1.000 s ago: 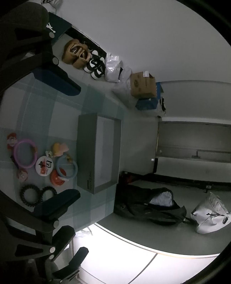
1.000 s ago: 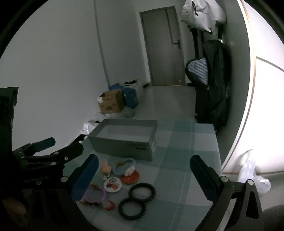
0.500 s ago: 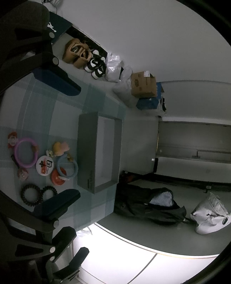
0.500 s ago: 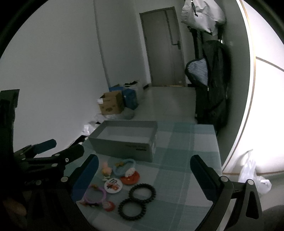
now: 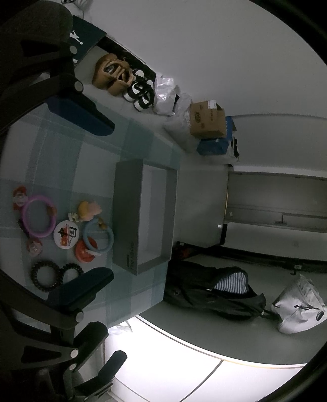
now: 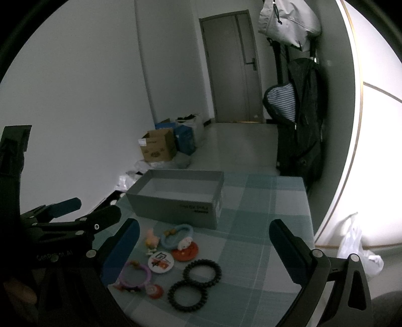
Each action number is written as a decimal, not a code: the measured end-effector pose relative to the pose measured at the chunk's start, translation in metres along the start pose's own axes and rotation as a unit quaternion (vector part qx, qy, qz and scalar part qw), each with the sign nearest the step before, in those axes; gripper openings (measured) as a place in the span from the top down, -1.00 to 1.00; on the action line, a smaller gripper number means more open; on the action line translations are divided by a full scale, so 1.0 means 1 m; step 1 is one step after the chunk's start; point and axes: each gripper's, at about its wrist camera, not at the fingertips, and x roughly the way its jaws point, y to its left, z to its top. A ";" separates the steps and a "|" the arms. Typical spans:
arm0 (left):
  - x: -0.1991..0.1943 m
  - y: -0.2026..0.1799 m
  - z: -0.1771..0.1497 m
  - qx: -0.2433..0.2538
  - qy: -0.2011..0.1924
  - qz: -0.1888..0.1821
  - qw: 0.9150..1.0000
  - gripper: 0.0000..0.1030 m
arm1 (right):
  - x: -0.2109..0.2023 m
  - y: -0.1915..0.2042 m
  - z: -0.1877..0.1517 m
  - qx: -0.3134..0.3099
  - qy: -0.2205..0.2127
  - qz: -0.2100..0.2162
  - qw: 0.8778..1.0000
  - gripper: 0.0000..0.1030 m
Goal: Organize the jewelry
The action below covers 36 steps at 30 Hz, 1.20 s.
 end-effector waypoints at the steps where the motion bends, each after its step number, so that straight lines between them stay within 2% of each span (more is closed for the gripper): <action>1: 0.000 0.000 0.000 0.000 0.000 0.000 1.000 -0.98 | 0.000 0.000 0.000 0.000 0.000 0.000 1.000 -1.00; 36: 0.002 -0.002 -0.005 -0.008 0.009 -0.016 1.000 -0.98 | 0.002 0.001 -0.001 0.003 0.004 0.004 1.000 -1.00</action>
